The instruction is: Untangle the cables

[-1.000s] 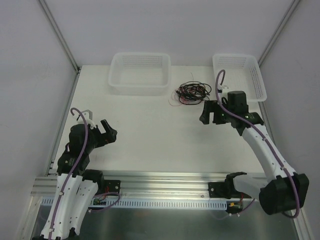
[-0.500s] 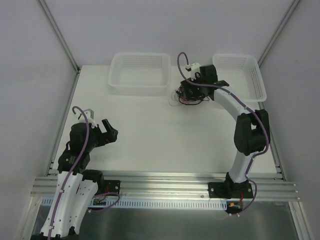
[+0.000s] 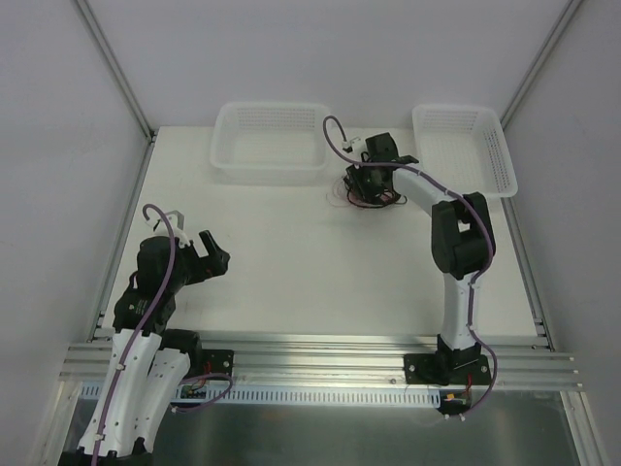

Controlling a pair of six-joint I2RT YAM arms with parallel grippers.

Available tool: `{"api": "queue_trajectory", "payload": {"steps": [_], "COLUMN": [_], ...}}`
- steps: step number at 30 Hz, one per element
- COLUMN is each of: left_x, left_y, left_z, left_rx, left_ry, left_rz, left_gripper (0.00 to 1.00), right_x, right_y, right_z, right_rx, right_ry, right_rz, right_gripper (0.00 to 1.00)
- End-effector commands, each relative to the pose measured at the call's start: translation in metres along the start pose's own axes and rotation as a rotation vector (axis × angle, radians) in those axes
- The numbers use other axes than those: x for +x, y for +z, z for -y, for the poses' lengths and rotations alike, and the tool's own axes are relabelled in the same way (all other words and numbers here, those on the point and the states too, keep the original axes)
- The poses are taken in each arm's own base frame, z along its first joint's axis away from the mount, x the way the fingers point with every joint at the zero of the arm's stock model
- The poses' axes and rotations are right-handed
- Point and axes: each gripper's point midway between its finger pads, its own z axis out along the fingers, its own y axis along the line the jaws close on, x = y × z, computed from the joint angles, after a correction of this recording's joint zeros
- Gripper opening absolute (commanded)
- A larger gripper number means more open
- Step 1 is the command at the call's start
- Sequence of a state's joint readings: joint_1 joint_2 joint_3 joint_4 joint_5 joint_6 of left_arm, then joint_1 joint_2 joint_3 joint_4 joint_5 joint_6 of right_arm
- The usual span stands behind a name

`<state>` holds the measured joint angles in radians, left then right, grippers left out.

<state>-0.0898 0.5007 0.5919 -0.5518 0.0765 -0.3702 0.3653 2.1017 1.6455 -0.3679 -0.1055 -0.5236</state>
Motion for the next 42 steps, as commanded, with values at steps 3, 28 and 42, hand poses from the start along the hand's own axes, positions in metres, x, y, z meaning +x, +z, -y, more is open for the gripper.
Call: {"api": "queue_trajectory", "payload": {"steps": [3,28,42], "left_x": [-0.01,0.037,0.052], "left_y": [-0.001,-0.001,-0.016], "left_z": [0.006,0.065,0.117], "left_rx": [0.042,0.359,0.452], "left_ry": [0.02,-0.106,-0.285], "left_rz": [0.05,-0.224,-0.275], "left_gripper": [0.99,0.99,0.98], "right_x": [0.004,0.047,0.068], "right_y": [-0.038,-0.13,-0.21], "right_z": [-0.043,-0.295,-0.217], "right_rx": [-0.077,0.077,0.022], "right_ry": [0.067,0.364,0.38], "right_rz": [0.027,0.078,0.239], "right_gripper": [0.19,0.61,0.79]}}
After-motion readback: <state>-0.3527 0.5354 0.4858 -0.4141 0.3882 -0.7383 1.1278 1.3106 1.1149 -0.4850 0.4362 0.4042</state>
